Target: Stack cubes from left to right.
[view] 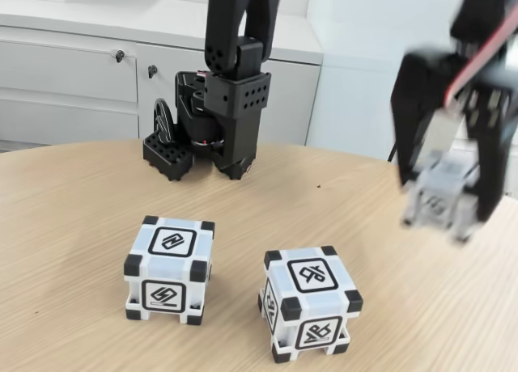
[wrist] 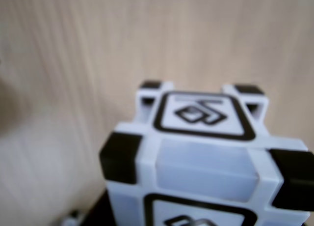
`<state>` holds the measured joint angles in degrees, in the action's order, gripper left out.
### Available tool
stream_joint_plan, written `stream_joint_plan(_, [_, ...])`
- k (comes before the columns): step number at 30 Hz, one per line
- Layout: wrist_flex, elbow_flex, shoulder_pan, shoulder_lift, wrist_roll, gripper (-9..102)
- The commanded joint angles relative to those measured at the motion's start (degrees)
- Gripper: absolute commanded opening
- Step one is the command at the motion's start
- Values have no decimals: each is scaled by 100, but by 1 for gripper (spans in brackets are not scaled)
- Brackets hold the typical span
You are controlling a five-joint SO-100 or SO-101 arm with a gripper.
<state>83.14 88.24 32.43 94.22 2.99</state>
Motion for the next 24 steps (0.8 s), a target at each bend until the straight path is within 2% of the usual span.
stream_joint_plan(1, [123, -18, -70, 1310, -123, 0])
stream_joint_plan(5, [176, 0, -185, 2285, -439, 0])
stream_joint_plan(8, [519, 79, -747, 2751, -422, 0])
stream_joint_plan(14, [1046, 79, -2672, 2997, -475, 0])
stream_joint_plan(24, [1072, 97, -5344, 2848, -519, 0])
